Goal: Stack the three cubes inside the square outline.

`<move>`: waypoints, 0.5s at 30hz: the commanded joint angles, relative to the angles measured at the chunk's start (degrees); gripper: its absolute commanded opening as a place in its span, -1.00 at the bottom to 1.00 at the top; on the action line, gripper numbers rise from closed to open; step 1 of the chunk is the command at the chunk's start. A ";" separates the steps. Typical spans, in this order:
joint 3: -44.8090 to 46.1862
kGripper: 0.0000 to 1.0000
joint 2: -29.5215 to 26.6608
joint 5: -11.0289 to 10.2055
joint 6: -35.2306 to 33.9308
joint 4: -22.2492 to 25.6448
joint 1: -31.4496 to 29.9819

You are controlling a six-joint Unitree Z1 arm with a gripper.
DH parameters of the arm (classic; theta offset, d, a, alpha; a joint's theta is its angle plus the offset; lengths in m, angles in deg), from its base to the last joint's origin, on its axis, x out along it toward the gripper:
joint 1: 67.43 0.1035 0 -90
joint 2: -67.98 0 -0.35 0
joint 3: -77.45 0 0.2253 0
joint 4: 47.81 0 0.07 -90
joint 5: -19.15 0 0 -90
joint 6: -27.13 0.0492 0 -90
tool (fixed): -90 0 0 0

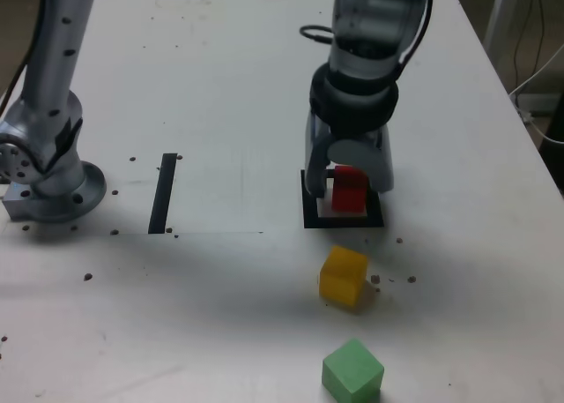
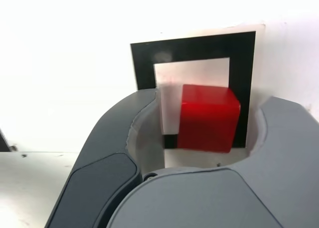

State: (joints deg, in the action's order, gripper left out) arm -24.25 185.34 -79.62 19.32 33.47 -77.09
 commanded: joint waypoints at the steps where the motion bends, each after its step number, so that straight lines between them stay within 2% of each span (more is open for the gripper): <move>1: -0.05 0.99 -2.49 -0.19 -0.22 0.64 -1.27; 5: 0.02 0.99 -4.69 0.62 -1.54 1.65 -3.73; 11: -0.88 0.99 -4.41 4.57 -5.40 2.14 -7.87; 15: -2.08 0.98 -3.36 5.93 -8.06 1.90 -11.05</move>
State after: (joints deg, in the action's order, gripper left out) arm -25.96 181.35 -73.87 11.71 35.49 -87.47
